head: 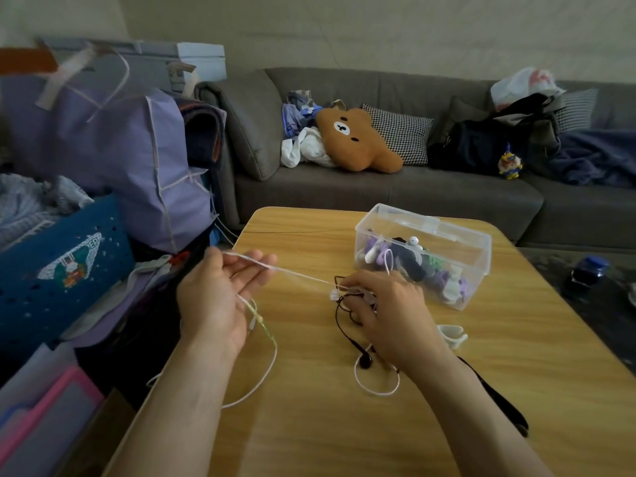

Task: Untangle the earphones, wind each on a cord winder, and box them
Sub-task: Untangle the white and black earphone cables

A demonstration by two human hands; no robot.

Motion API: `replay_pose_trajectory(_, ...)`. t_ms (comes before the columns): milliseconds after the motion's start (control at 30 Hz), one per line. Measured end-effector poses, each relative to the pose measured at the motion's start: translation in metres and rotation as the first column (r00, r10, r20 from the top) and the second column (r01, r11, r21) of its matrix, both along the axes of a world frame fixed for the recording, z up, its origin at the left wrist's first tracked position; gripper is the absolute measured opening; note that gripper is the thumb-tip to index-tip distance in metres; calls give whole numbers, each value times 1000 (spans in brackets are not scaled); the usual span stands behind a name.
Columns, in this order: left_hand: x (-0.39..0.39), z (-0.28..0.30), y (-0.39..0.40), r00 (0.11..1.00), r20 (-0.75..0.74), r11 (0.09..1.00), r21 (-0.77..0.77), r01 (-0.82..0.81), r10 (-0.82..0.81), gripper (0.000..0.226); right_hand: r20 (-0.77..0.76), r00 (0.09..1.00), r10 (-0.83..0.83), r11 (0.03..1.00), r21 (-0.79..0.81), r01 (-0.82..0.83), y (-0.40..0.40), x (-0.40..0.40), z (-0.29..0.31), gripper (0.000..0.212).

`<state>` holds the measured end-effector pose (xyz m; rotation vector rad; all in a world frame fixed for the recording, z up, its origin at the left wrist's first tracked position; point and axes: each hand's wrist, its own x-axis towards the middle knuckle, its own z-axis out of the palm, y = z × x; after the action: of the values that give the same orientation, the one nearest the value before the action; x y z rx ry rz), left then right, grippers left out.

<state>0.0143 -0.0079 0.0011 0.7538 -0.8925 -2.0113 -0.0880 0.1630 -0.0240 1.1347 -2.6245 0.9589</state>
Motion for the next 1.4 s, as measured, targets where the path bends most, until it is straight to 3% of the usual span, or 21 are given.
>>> replay_pose_trajectory(67, -1, -11, -6, 983, 170, 997, -56, -59, 67, 16, 22, 1000, 12, 997, -77, -10, 1, -1, 0, 14)
replay_pose_trajectory(133, 0, -17, -6, 894, 354, 932, -325, -158, 275, 34, 14, 1000, 21, 992, -125, -20, 2, 0, 1, 14)
replay_pose_trajectory(200, 3, -15, 1, 833, 292, 753, -624, -207, 471, 51, 0, 1000, 31, 991, -130, -30, 2, 0, 2, 14)
replay_pose_trajectory(233, 4, -10, 7, 852, 214, 659, -728, -186, 478, 52, -4, 999, 40, 992, -117, -41, 1, 1, 2, 15)
replay_pose_trajectory(300, 1, -5, 19, 932, 131, 489, -871, -54, 338, 42, -23, 997, 68, 993, -98, -69, 1, 2, 1, 15)
replay_pose_trajectory(367, -5, -5, 33, 964, 248, 350, -915, 200, 98, 37, -34, 995, 90, 991, -92, -92, 0, 4, 2, 16)
replay_pose_trajectory(467, -13, -17, 44, 863, 499, 234, -832, 502, -80, 32, -59, 989, 134, 984, -113, -140, 0, 5, 4, 26)
replay_pose_trajectory(600, -16, -27, 39, 841, 536, 253, -805, 537, -80, 14, 11, 993, 121, 982, -146, -118, 6, 1, 6, 26)
replay_pose_trajectory(733, -14, -24, 29, 832, 553, 180, -824, 537, 52, 16, 117, 988, 97, 978, -197, -72, 10, -2, 12, 18)
replay_pose_trajectory(833, -10, -21, 26, 835, 549, 152, -830, 537, 47, 13, 178, 978, 112, 977, -200, -75, 14, -5, 15, 20)
replay_pose_trajectory(1167, -8, -15, 26, 871, 488, 222, -857, 464, 62, 5, 354, 928, 118, 981, -187, -53, 18, -9, 17, 15)
replay_pose_trajectory(1300, -10, -19, 27, 808, 584, 310, -755, 577, -82, 10, 412, 901, 134, 972, -230, -40, 18, -9, 19, 13)
replay_pose_trajectory(1400, -10, -18, 26, 808, 577, 346, -740, 578, -116, 10, 456, 877, 148, 959, -282, -16, 19, -7, 21, 10)
